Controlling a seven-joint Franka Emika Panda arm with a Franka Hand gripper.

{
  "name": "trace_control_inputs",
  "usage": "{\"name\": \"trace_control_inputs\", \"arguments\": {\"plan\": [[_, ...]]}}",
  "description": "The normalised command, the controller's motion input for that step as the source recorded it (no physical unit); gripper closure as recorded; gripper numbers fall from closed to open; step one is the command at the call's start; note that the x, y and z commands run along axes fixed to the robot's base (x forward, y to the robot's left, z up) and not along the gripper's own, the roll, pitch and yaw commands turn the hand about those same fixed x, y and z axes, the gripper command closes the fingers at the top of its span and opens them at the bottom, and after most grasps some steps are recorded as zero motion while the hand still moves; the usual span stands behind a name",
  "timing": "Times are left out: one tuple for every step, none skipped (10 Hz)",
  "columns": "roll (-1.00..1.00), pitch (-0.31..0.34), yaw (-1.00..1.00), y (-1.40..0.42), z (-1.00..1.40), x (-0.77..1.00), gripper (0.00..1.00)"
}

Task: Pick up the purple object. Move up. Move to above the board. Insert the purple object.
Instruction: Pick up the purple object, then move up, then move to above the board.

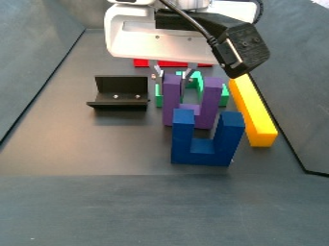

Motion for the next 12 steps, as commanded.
{"name": "trace_control_inputs", "arguments": {"plan": [[0.0, 0.0, 0.0, 0.0, 0.0, 0.0, 1.0], [0.0, 0.0, 0.0, 0.0, 0.0, 0.0, 1.0], [0.0, 0.0, 0.0, 0.0, 0.83, 0.0, 1.0], [0.01, -0.01, 0.02, 0.0, 0.77, -0.06, 1.0], [0.03, -0.028, 0.02, 0.0, 0.55, -0.09, 1.0], [0.05, -0.045, 0.01, 0.0, 0.26, -0.05, 1.0], [0.0, 0.0, 0.0, 0.0, 1.4, 0.0, 1.0], [-0.01, 0.044, 0.0, -0.01, 1.4, -0.03, 1.0], [0.01, 0.042, 0.0, 0.0, 1.4, -0.04, 1.0], [0.02, 0.03, 0.0, 0.0, 1.4, 0.0, 1.0], [0.0, 0.091, 0.0, 0.01, 0.86, 0.05, 1.0], [0.0, 0.098, 0.0, 0.01, 0.65, 0.04, 1.0]]}}
